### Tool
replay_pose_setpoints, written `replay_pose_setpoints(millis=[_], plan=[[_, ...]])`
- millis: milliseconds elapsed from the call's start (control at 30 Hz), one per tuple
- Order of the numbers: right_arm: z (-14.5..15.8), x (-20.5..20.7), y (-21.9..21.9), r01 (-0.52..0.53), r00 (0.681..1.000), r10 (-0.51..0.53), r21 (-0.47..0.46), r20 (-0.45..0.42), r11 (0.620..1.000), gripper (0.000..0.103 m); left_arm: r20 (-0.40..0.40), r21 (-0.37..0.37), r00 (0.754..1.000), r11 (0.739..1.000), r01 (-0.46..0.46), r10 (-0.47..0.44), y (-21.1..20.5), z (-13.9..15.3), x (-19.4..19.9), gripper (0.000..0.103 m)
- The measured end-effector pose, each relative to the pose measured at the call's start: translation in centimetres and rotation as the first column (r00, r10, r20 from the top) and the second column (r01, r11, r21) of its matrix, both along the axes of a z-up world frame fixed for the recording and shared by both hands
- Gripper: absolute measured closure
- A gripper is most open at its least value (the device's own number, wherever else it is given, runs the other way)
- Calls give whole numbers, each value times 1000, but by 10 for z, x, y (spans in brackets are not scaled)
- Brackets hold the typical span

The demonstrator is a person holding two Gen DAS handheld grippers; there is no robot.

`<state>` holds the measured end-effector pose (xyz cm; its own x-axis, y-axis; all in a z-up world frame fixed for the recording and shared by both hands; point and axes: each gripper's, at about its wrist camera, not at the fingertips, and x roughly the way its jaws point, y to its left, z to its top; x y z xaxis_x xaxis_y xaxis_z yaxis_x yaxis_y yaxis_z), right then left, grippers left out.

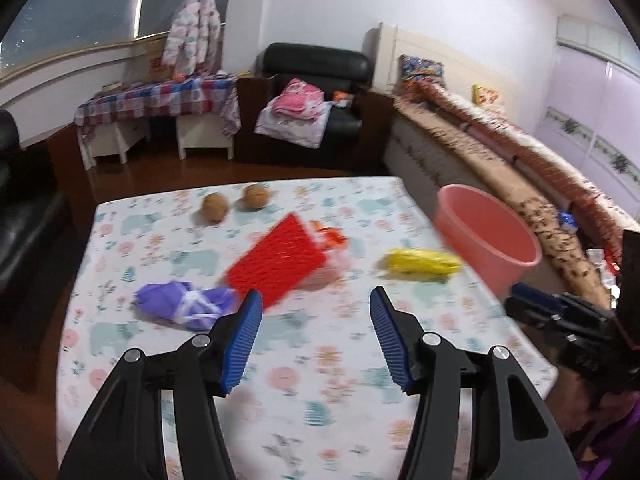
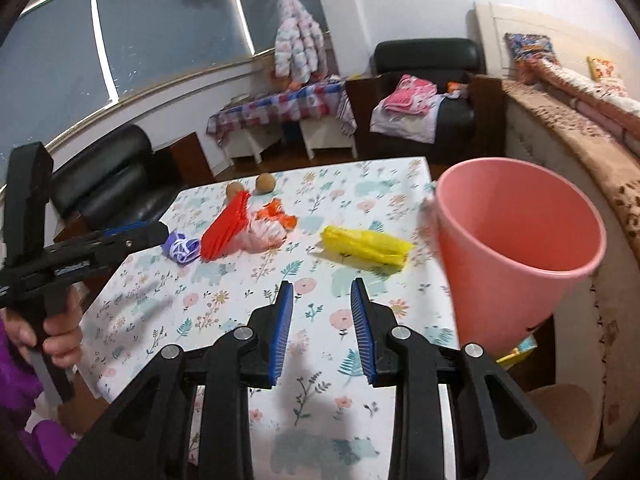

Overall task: Collect trash
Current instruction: 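Move both open tools back over the table, then grasp the red mesh net with the left tool while the right tool grasps the white ribboned bag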

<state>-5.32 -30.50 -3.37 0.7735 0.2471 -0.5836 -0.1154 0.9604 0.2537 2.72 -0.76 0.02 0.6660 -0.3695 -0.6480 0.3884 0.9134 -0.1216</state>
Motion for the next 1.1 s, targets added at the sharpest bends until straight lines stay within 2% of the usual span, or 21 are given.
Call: replay_pose_setpoints(millis=[100,333,367,400,433,567,633,700,733,800,867,967,1100], plan=[[-5,11,3,-26,999,26,7,-30,1000,73,-14,35,1000,999,-3,3,5,-9,18,48],[-3,39,9,-90,995,93,60,-47,994,73,-38,134,996,988,81,-76,-15,-27,59,47],[-3,42,10,-91,994,95,65,-50,994,71,-42,146,995,985,91,-86,-18,-30,63,47],[-3,47,11,-95,994,99,74,-55,993,60,-47,166,994,980,106,-99,-22,-35,69,47],[-4,52,13,-96,993,102,87,-63,992,57,-52,192,993,974,116,-108,-26,-41,74,47],[-7,70,20,-106,990,113,88,-80,990,56,-47,280,988,948,153,-145,-37,-58,87,47],[-9,80,26,-115,989,122,81,-86,990,56,-48,296,986,941,165,-158,-38,-65,92,60],[-12,93,34,-129,986,136,76,-93,989,56,-54,269,987,950,161,-152,-34,-67,95,84],[-13,96,36,-134,986,140,73,-95,988,56,-58,252,987,954,160,-151,-31,-66,96,90],[-17,108,45,-145,982,153,78,-106,986,56,-72,203,989,969,143,-131,-23,-63,99,93],[-20,116,52,-155,980,163,81,-116,985,56,-93,112,989,986,123,-113,-12,-56,100,93],[-23,131,64,-169,976,176,66,-126,983,56,-96,24,991,995,99,-96,0,-46,98,93],[-29,146,78,-176,973,180,43,-145,984,56,-96,-37,992,997,73,-76,12,-39,94,93]])
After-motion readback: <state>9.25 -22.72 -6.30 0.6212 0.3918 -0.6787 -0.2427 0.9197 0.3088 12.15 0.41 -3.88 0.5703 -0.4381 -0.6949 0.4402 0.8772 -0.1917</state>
